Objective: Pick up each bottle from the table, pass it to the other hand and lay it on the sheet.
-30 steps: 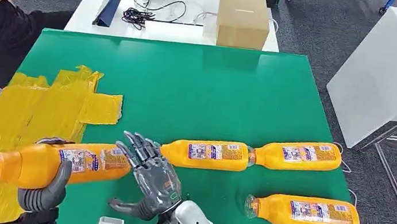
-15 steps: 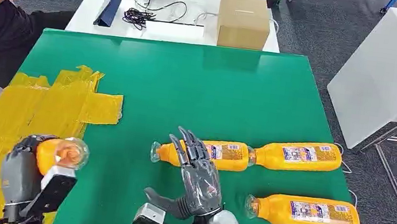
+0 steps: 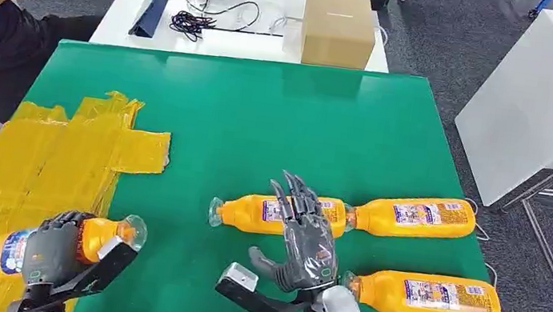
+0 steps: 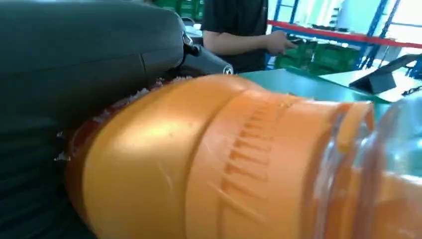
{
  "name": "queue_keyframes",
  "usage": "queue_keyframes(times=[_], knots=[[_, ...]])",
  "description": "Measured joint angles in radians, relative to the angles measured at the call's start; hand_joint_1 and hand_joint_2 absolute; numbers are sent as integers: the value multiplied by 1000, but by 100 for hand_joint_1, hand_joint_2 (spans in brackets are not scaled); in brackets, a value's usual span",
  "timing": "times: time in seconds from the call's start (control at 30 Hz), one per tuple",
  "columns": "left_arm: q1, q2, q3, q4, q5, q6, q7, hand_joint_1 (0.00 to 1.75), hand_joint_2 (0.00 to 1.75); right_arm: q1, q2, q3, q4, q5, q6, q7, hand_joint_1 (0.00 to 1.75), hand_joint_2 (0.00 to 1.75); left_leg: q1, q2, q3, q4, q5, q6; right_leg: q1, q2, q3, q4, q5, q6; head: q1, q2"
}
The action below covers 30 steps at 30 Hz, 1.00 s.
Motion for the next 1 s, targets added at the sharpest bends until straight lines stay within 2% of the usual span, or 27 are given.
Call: queue_keyframes(times=[0.07,0.1,0.37,0.57,1.0], knots=[[-4,6,0,11,-3,-13,3,0,175,0,-1,-3,0,1,9,0,0,175,0,0,0,0,0,0,0,0,1,0,0,0,0,0],[-7,11,0,17,-7,-17,9,0,0,0,-2,-4,0,4,16,1,0,175,0,0,1,0,0,0,0,0,1,0,0,0,0,0],[-14,37,1,69,-71,-29,61,0,0,-19,-14,-8,9,27,90,43,0,175,1,0,0,0,0,0,1,0,1,0,0,0,0,0],[-30,50,-2,85,-55,-16,64,0,0,-77,-39,-12,104,18,183,93,0,175,1,0,0,0,0,0,1,0,1,0,0,0,0,0],[-43,60,-16,97,-23,-16,58,0,0,-129,-56,-12,225,23,193,99,0,175,1,0,0,0,0,0,1,0,0,0,0,0,0,0]])
